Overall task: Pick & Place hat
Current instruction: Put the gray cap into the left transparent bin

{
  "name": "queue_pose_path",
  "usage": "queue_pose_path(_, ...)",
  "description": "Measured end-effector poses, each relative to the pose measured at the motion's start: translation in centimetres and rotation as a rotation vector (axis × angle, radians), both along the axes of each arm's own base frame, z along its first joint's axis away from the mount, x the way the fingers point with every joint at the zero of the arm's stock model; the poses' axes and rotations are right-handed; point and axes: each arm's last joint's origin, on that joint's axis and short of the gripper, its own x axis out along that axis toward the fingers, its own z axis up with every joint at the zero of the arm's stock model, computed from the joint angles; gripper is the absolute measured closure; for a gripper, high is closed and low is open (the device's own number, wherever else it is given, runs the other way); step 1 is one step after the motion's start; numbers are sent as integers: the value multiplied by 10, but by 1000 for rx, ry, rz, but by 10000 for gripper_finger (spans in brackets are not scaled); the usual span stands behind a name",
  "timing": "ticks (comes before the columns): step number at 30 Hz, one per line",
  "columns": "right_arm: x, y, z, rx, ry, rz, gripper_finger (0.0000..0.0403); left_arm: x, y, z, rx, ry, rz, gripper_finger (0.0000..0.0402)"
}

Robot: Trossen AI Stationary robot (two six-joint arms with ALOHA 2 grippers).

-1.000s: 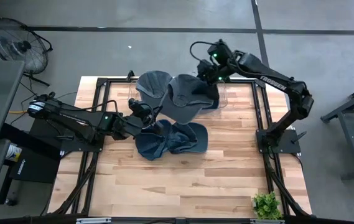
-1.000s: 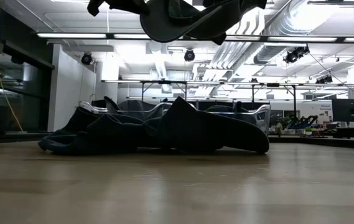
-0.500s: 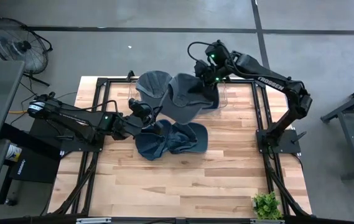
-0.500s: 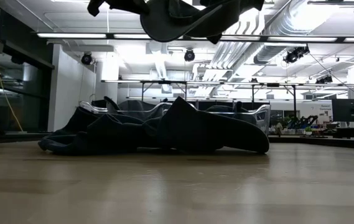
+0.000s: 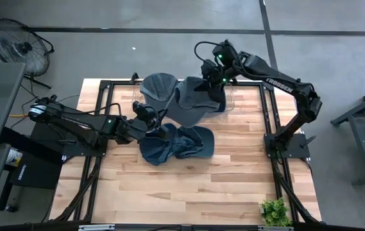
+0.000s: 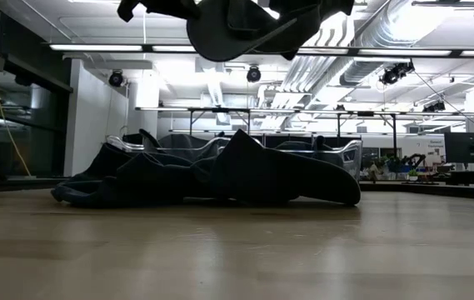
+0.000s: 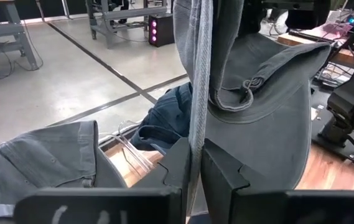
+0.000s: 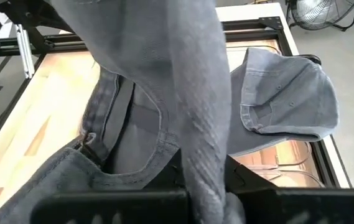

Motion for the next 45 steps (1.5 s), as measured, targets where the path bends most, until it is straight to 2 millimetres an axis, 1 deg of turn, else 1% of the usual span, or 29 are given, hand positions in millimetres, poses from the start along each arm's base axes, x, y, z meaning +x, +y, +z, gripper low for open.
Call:
queue_pose_path(3,-2,-3,0,3,1,-11,400,0,0,0,-4,5,-18,362)
queue_pose_path(5,-3,-5,0,2,1,-19,400,1,-1,0,-8,7,-33,348)
queue_pose_path(10,-12,-15,1,-7,3,-45,401,1,-1,0,-13,6,-44,285)
queue_pose_path(13,-19,-23,1,1,5,-65,402,-4,1,5,-3,-21,3,243)
queue_pose_path(16,-26,-30,2,14,-5,-73,402,-8,3,10,16,-57,68,215)
queue_pose_path(21,-30,-36,2,-2,-7,-87,402,-17,7,15,72,-74,222,205)
queue_pose_path(24,-31,-37,2,7,-3,-102,402,-24,11,20,82,-100,288,204)
queue_pose_path(26,-28,-33,2,8,6,-109,402,-28,17,19,90,-81,316,204)
queue_pose_path(29,-19,-27,4,9,19,-117,403,-29,27,16,92,-46,343,204)
queue_pose_path(31,-9,-25,7,24,9,-113,403,-34,35,15,102,-3,365,204)
queue_pose_path(35,19,-29,18,83,-11,-119,403,-40,51,13,106,55,408,204)
queue_pose_path(39,49,-34,26,106,24,-111,403,-51,62,17,138,124,434,204)
queue_pose_path(43,76,-42,26,149,46,-139,403,-64,70,22,177,208,426,204)
queue_pose_path(45,87,-45,19,179,23,-153,403,-69,73,25,193,254,380,204)
